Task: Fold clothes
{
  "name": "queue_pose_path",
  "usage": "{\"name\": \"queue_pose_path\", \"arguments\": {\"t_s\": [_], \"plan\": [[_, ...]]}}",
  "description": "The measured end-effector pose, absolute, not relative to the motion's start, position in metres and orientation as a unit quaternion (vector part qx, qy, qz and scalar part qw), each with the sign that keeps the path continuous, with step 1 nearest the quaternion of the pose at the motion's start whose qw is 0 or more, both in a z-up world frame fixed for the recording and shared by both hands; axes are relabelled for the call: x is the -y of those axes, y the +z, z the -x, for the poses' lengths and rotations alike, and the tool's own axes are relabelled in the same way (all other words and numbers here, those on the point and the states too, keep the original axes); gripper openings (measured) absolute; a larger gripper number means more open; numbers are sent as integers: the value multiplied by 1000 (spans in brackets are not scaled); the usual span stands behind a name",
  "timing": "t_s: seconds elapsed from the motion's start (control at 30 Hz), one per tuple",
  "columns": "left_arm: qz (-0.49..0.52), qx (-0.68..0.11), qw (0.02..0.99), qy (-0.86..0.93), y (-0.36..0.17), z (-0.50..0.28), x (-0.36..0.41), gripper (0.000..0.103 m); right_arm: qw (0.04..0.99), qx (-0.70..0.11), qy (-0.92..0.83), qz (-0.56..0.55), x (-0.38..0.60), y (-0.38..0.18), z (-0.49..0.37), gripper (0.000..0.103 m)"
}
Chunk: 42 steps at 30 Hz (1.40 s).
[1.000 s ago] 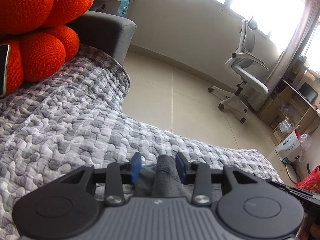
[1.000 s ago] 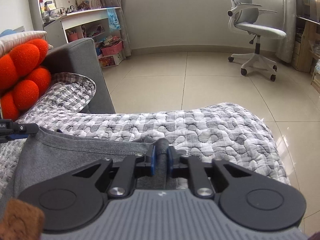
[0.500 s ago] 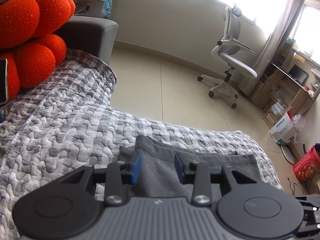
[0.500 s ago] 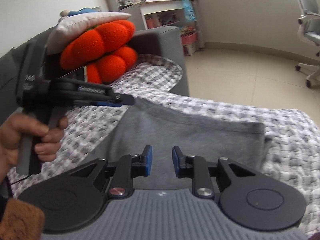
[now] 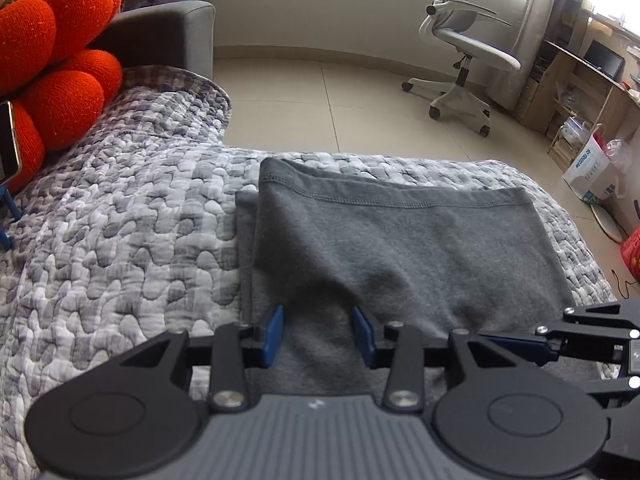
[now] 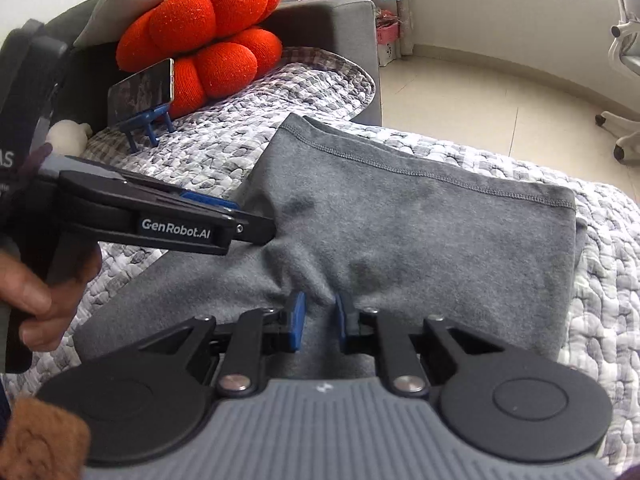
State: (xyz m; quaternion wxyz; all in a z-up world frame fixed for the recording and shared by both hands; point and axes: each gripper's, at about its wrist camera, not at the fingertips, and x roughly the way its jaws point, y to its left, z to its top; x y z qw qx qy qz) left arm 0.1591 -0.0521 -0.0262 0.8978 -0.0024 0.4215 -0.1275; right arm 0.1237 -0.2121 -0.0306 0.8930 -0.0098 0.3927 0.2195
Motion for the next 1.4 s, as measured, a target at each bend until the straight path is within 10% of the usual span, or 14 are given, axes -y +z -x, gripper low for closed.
{"name": "queue_pose_path", "arguments": {"t_s": [0.9,1.4], "plan": [[-26,-423,882,-207,-27,-126,74,30,883,-422,198,-49,238,-31,-111,19],[21,-441,878,-185,-30,-136,36,4,885,-444,124,-73,298,-32,-106,7]]}}
